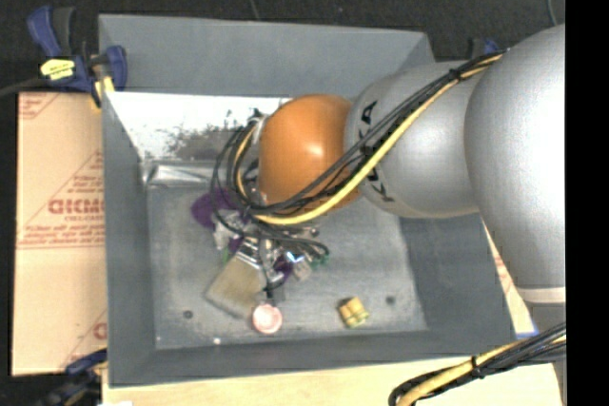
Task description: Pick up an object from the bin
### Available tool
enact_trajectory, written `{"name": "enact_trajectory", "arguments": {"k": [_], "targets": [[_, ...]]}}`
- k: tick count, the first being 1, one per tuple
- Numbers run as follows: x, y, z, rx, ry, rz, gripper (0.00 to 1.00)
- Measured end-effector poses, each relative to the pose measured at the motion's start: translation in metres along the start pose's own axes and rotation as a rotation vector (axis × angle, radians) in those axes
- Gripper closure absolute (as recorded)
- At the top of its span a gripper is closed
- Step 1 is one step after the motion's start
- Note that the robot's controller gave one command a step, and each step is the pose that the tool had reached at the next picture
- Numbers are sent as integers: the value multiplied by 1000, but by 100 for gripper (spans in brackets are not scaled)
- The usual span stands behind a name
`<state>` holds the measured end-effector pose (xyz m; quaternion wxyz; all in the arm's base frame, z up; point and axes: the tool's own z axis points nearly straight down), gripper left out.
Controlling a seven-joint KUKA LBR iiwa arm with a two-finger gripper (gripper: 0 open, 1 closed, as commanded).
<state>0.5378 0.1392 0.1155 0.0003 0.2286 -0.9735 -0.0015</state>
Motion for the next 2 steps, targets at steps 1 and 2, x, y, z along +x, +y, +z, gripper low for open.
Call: {"name": "enact_trajectory", "arguments": {"k": [1, 2], "targets": [[-14, 3, 32, 7, -8, -192, 0], [-6, -3, 45, 1, -5, -155, 100]]}}
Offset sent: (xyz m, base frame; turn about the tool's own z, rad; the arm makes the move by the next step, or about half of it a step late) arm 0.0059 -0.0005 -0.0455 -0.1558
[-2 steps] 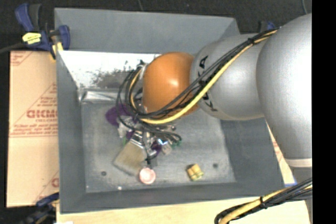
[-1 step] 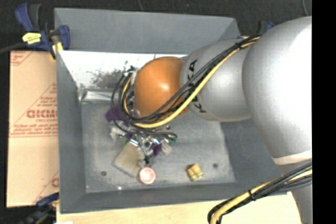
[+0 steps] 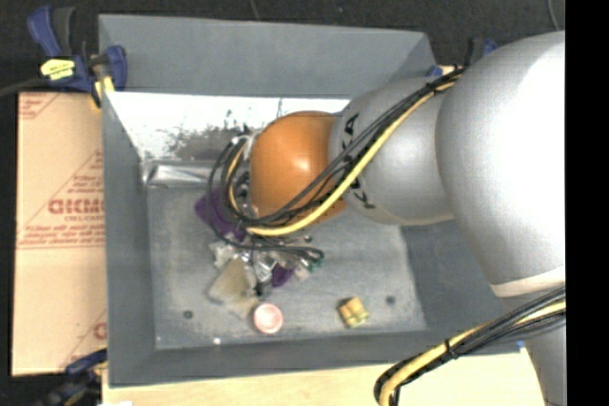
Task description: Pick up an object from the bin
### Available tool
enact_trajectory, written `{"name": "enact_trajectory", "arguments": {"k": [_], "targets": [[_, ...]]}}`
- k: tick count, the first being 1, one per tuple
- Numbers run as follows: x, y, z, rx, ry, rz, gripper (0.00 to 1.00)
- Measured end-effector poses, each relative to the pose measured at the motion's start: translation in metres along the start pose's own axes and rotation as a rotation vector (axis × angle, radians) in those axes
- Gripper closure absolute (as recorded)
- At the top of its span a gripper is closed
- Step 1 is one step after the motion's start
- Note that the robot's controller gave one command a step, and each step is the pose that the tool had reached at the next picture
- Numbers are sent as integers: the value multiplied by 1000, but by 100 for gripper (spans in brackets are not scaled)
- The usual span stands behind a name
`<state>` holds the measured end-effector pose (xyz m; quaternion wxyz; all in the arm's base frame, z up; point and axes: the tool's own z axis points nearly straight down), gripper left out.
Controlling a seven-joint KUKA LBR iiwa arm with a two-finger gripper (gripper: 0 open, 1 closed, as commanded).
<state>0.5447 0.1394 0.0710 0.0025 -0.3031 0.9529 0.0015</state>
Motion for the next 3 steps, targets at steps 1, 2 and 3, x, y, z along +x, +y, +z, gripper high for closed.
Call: {"name": "enact_trajectory", "arguments": {"k": [1, 2, 3], "targets": [[0, 0, 0, 0, 0, 1, 100], [2, 1, -18, -2, 5, 1, 100], [1, 0, -37, 0, 0, 3, 100]]}}
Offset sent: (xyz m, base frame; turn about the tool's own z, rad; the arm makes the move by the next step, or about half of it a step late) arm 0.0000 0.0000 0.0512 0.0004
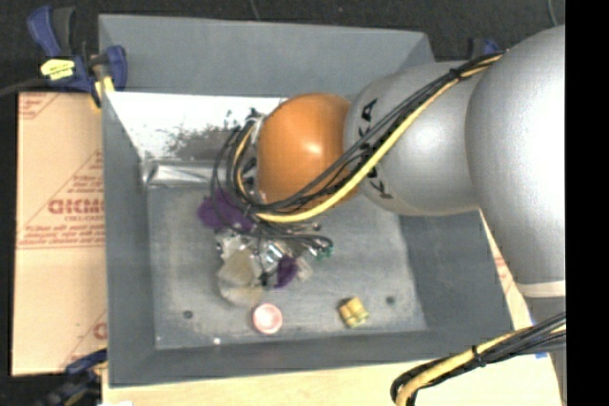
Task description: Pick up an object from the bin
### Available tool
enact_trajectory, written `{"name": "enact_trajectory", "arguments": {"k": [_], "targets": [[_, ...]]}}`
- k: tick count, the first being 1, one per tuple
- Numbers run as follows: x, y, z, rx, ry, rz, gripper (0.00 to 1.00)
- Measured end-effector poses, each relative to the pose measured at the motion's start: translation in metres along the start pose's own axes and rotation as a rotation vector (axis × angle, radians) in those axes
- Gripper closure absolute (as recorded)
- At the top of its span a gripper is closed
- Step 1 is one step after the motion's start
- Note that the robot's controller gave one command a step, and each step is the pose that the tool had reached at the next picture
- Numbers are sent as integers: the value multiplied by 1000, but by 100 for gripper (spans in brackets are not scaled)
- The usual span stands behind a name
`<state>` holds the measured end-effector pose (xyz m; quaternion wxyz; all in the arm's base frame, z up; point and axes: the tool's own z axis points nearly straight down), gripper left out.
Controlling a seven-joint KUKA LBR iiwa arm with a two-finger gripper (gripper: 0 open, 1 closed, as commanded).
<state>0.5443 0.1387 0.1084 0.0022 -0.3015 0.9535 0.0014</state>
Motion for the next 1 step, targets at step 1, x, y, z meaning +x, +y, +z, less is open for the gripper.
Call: {"name": "enact_trajectory", "arguments": {"k": [1], "targets": [[2, 1, -26, -4, 8, 2, 100]]}}
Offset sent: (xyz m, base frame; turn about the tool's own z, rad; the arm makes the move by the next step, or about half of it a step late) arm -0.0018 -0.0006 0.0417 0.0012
